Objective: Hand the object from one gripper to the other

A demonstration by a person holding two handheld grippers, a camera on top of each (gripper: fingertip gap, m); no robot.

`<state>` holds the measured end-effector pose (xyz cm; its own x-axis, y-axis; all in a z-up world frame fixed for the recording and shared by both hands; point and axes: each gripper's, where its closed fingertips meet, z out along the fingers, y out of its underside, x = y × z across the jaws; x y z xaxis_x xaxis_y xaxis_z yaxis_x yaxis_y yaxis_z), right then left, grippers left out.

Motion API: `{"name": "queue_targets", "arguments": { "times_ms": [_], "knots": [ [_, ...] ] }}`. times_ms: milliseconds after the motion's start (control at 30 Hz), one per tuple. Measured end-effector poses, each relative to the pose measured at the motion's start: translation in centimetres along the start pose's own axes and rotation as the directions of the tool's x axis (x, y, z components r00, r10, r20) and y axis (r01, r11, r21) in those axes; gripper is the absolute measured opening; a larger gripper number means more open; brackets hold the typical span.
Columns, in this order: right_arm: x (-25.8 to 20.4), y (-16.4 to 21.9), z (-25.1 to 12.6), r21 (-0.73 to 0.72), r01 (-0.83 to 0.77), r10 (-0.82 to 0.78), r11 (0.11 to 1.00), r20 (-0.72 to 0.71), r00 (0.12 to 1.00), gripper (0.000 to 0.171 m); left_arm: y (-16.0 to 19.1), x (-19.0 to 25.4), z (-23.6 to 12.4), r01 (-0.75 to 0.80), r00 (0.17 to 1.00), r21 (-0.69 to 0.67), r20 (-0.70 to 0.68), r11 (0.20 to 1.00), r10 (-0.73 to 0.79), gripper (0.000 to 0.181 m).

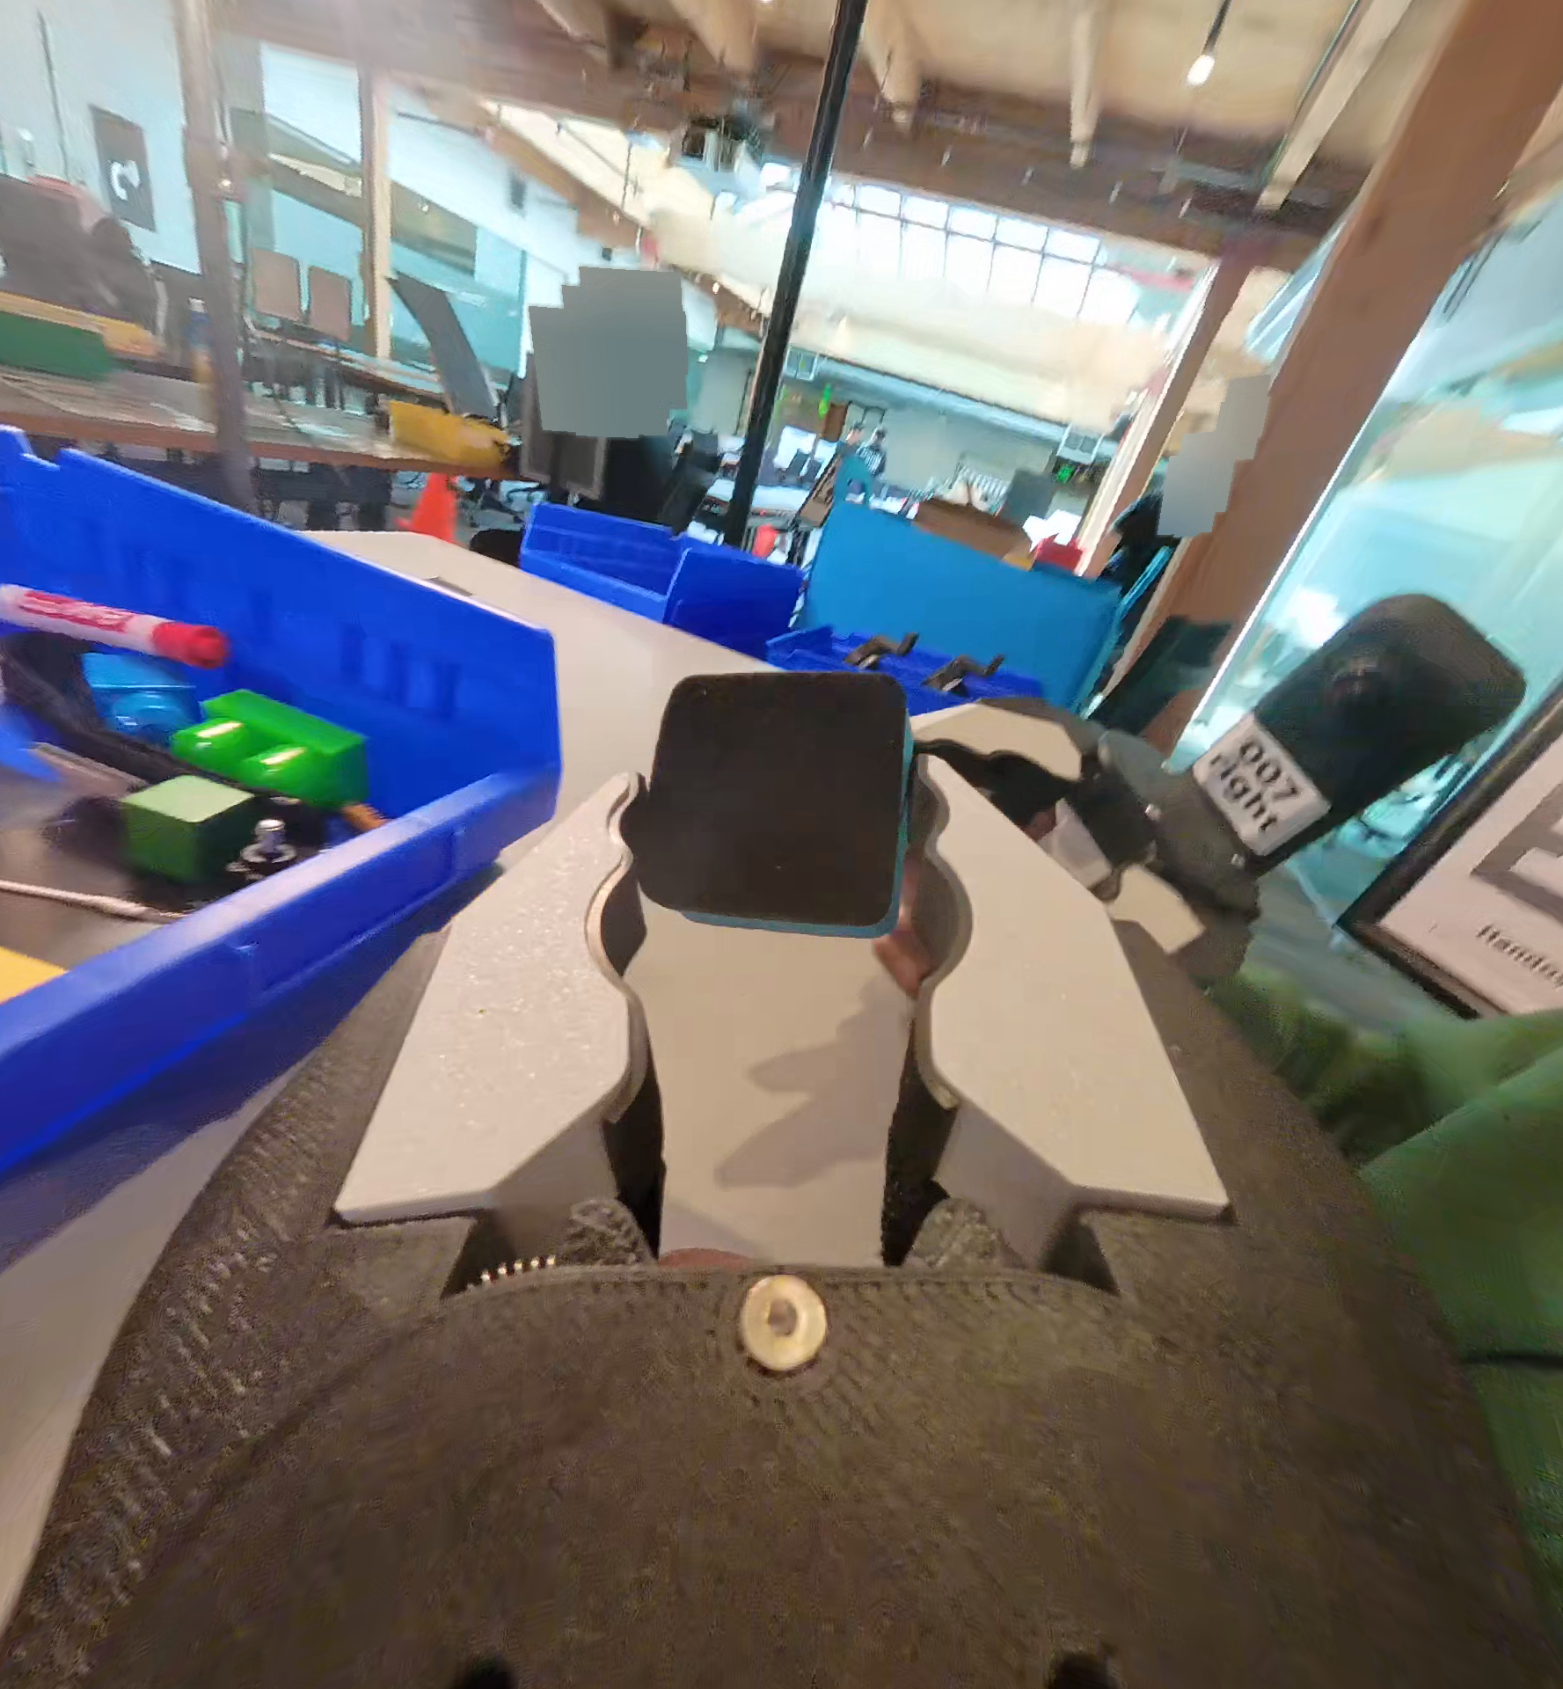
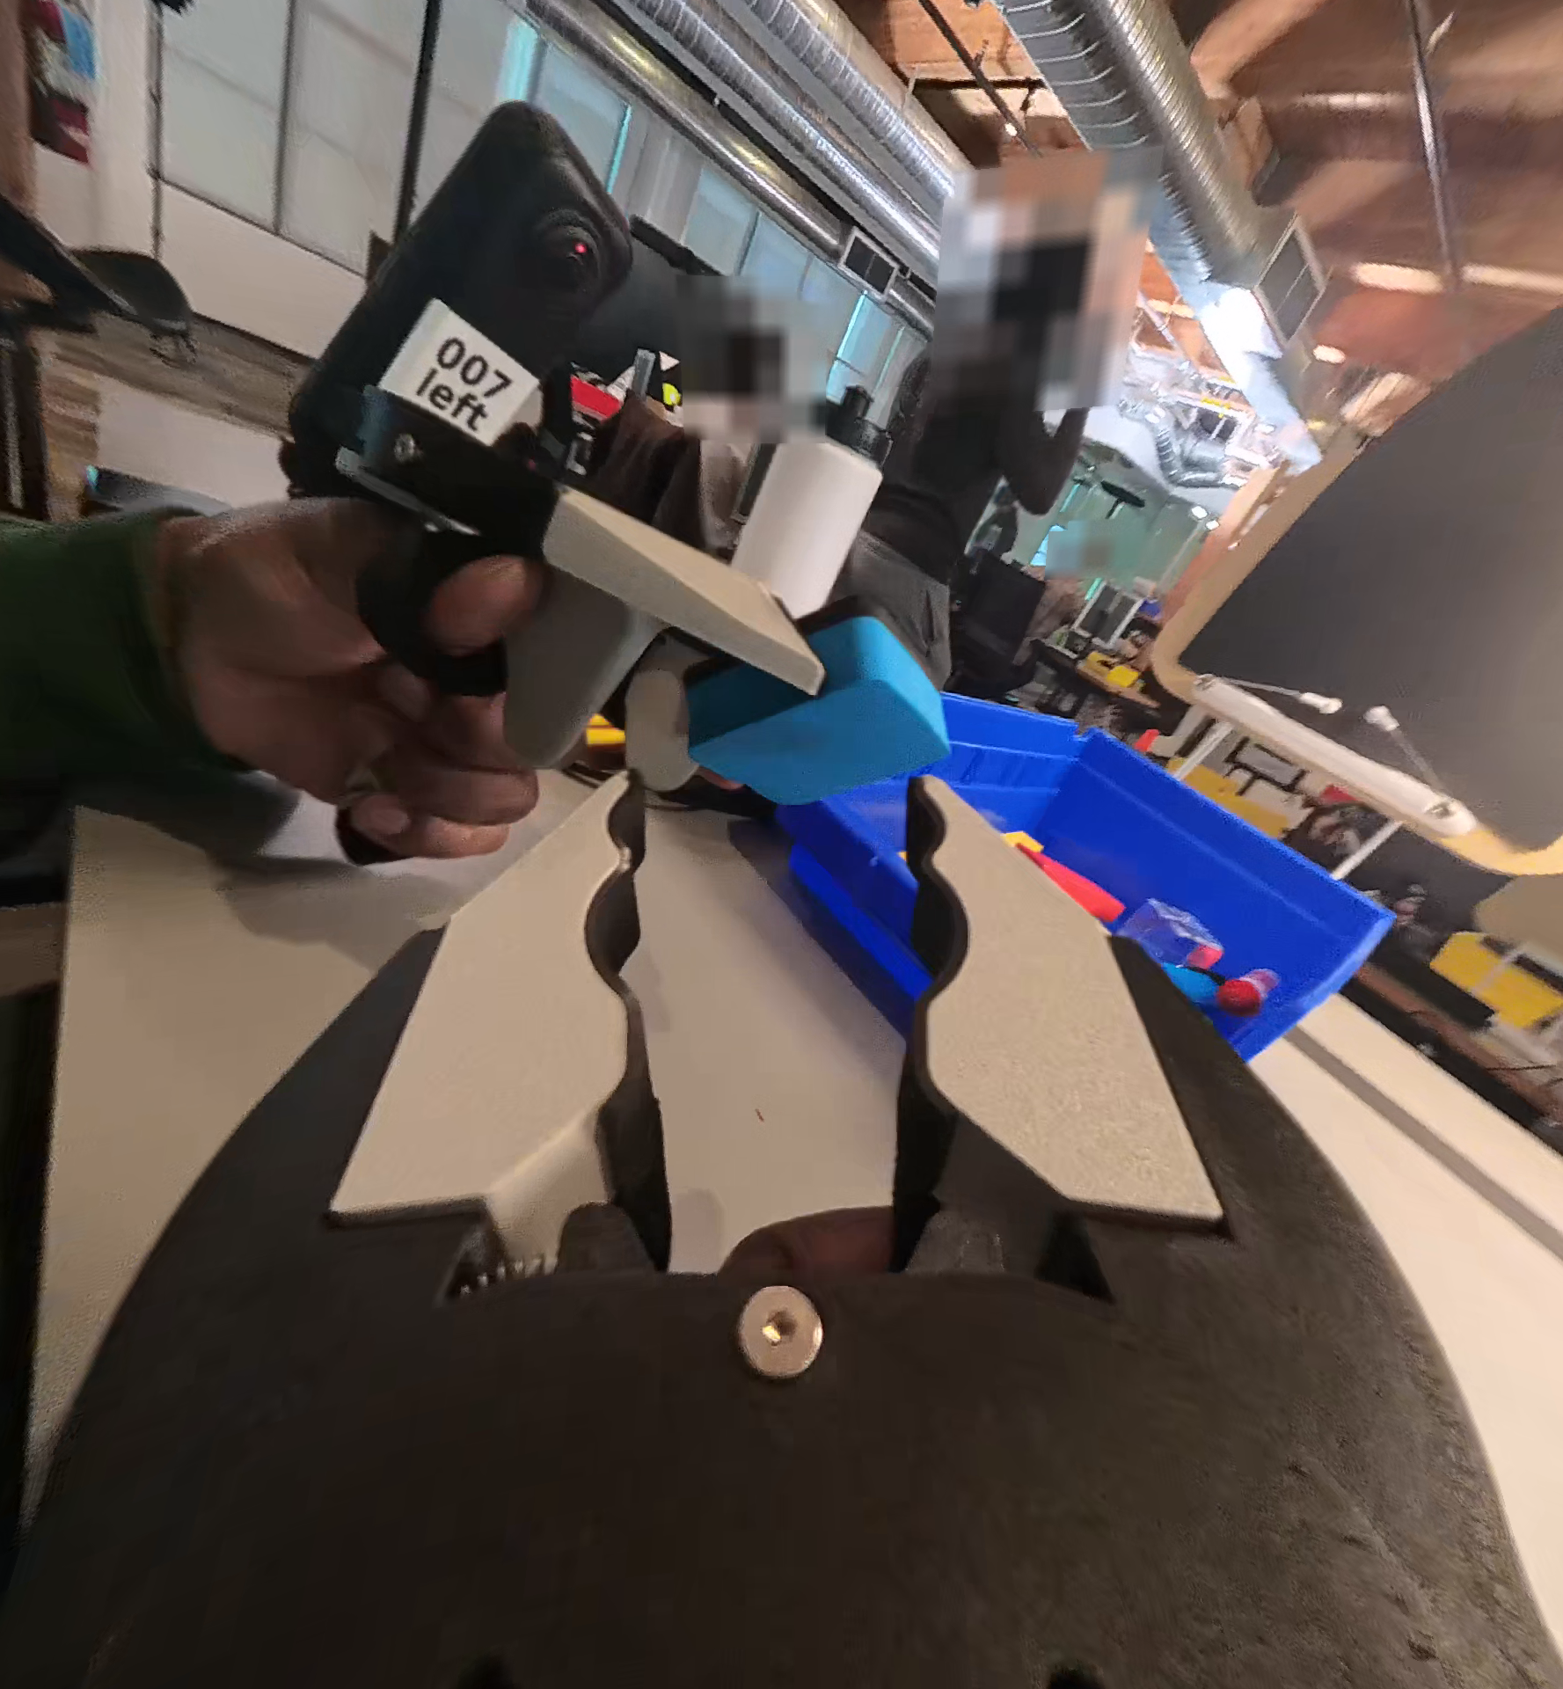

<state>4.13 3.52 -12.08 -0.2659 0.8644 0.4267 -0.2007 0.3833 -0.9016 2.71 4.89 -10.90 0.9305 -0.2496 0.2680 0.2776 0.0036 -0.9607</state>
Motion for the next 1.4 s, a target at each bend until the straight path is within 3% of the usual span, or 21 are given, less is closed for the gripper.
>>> {"name": "queue_targets", "arguments": {
  "times_ms": [233,500,700,1400],
  "knots": [
    [1.3,0.1,0.1,-0.032,0.150,-0.153,0.988,-0.127,0.980,0.072,0.5,0.3,1.0,-0.016,0.999,0.002,0.030,1.000,0.016,0.057],
    [1.2,1.8,0.7,-0.127,0.198,-0.213,0.972,-0.123,0.969,0.072,2.5,0.8,1.7,-0.008,1.000,-0.090,0.017,0.996,0.010,0.057],
    [1.0,2.2,0.8,-0.146,0.195,-0.211,0.970,-0.109,0.971,0.068,3.2,1.6,2.0,0.070,0.996,-0.125,-0.050,0.990,-0.077,0.057],
    [0.8,2.2,0.8,-0.144,0.208,-0.225,0.968,-0.110,0.968,0.065,3.6,1.7,2.2,0.077,0.995,-0.147,-0.049,0.986,-0.085,0.058]
  ]
}}
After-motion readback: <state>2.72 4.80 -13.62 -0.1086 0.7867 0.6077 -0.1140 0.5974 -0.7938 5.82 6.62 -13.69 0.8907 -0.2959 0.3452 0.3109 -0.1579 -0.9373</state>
